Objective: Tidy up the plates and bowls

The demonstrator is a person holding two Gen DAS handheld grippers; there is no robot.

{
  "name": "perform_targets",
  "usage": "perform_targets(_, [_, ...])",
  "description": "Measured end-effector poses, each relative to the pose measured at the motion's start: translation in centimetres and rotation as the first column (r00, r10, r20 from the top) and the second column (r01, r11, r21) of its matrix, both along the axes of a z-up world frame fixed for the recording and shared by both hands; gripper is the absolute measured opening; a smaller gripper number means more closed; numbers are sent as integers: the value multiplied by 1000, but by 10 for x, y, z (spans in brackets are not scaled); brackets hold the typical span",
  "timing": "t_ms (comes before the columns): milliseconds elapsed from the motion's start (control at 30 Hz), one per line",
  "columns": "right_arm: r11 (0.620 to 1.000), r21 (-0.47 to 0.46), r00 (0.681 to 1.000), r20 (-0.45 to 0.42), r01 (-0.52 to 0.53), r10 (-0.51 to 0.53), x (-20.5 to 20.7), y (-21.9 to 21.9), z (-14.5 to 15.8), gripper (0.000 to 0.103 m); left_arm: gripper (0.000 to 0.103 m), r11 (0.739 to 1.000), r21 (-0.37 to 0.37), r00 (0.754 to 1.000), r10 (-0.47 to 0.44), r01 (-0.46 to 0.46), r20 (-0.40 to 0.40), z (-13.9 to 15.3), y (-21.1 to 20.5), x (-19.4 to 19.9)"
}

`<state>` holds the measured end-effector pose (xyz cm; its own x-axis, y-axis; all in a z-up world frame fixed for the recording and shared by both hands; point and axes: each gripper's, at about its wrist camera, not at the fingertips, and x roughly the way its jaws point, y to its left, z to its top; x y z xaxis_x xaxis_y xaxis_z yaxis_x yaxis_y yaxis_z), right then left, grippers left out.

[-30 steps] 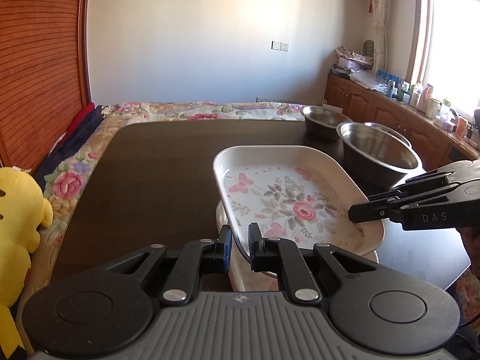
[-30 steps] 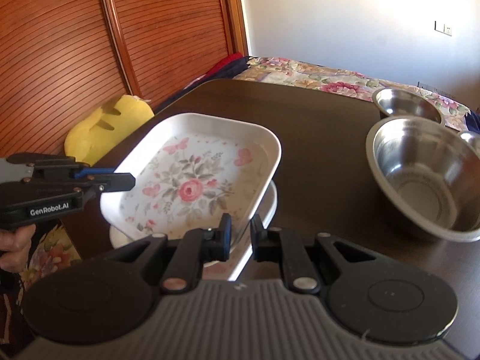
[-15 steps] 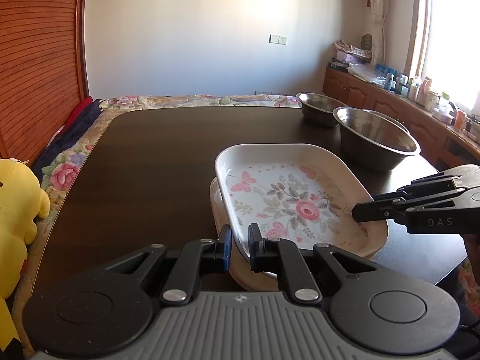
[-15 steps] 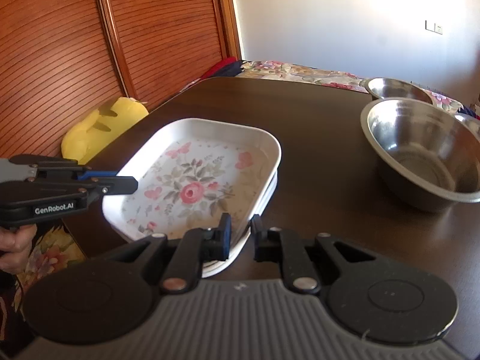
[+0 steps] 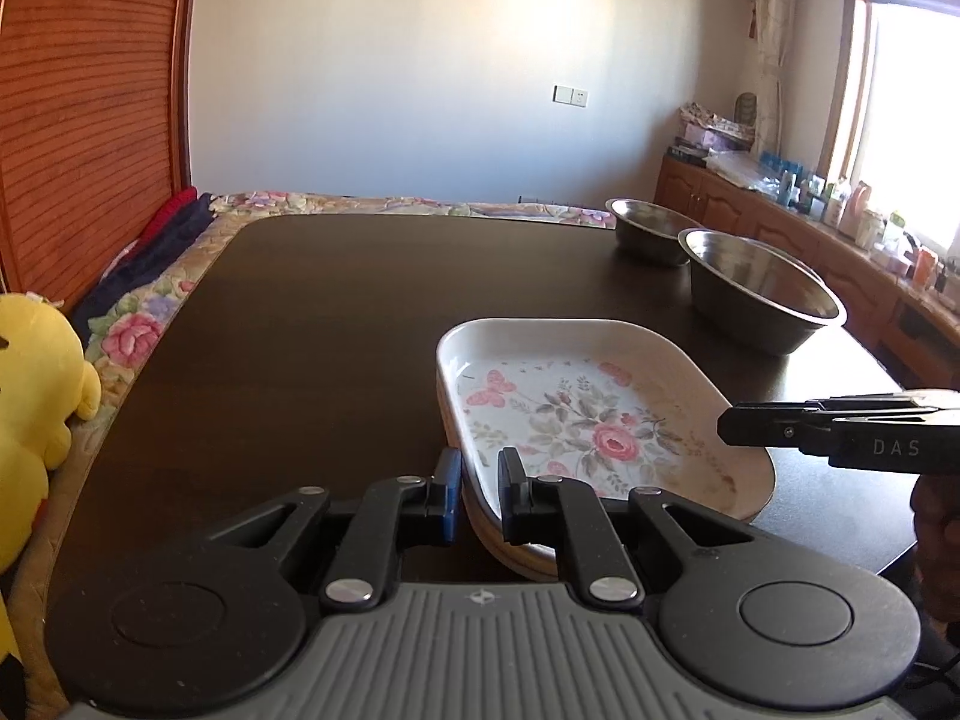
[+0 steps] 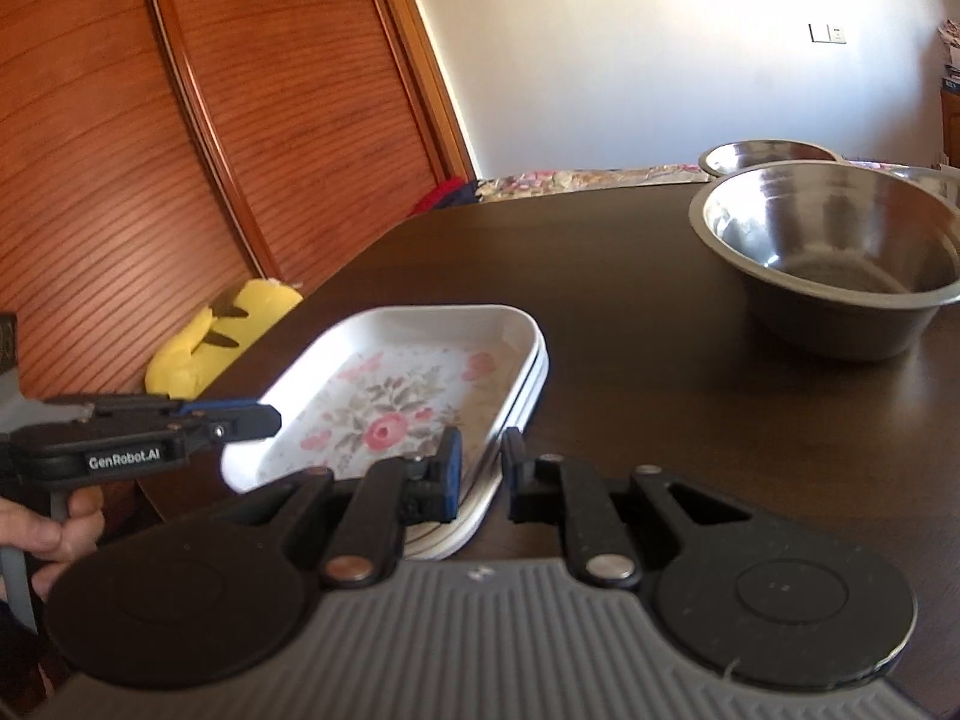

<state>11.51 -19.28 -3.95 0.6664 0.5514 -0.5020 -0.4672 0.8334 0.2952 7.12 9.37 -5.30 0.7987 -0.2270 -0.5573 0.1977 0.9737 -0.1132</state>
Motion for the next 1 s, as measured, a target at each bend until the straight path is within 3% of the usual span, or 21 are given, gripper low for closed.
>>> perform_targets(400, [998,-59,997,80,24,-19,-16,9,-1,16,15,1000,-3,1000,3,-3,-15,-6,0,5])
perform_targets(867, [997,-25,990,118,74,-71,-24,-5,9,17,15,1000,-1,1000,23,-23,-1,1,4,13])
perform_targets(1000, [994,-7,983,143,113,-111,-22,-20,16,17,22,1000,9,1000,20,-20,14,8,0,17])
